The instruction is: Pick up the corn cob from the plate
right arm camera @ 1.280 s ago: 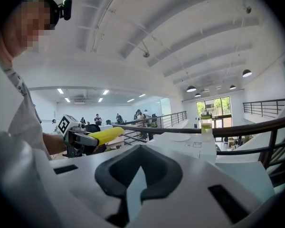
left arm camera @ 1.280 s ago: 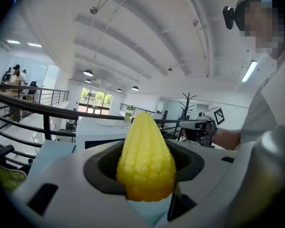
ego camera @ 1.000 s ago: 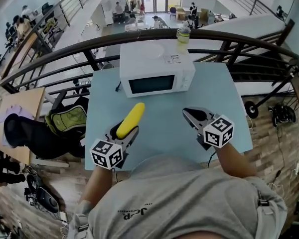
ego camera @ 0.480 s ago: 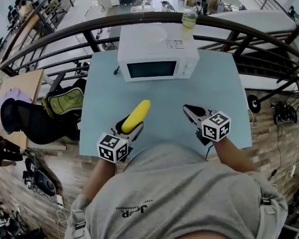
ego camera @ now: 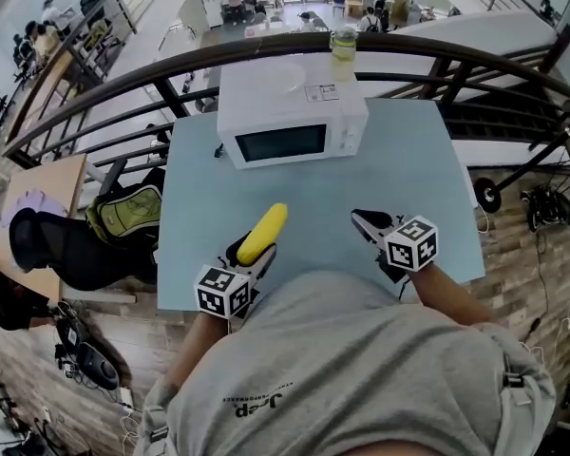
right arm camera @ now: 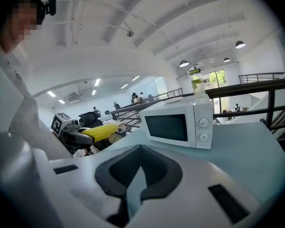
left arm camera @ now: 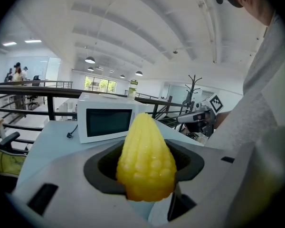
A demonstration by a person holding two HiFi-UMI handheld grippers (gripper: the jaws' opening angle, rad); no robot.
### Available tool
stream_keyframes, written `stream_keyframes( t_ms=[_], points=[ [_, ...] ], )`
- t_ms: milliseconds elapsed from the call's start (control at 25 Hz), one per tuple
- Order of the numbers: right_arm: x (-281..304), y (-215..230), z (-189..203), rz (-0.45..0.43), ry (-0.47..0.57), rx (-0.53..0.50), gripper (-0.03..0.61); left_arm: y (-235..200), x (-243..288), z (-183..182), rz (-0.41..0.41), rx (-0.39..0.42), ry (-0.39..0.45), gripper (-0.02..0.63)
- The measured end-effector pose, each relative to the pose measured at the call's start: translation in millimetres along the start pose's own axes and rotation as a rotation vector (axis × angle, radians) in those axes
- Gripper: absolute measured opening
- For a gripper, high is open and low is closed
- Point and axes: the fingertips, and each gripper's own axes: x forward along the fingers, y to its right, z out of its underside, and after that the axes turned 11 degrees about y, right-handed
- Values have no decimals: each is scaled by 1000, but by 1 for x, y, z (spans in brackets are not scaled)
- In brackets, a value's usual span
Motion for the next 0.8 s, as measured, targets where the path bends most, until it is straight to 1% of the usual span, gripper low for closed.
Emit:
stream_keyframes(
  t_ms=[400, 800],
  points=[
    [-4, -3, -1, 10, 26, 16, 15, 1, -5, 0, 8, 0, 5, 256],
    [-5, -6, 0, 13, 27, 29, 14, 2, -9, 6, 9, -12, -5, 256]
  ],
)
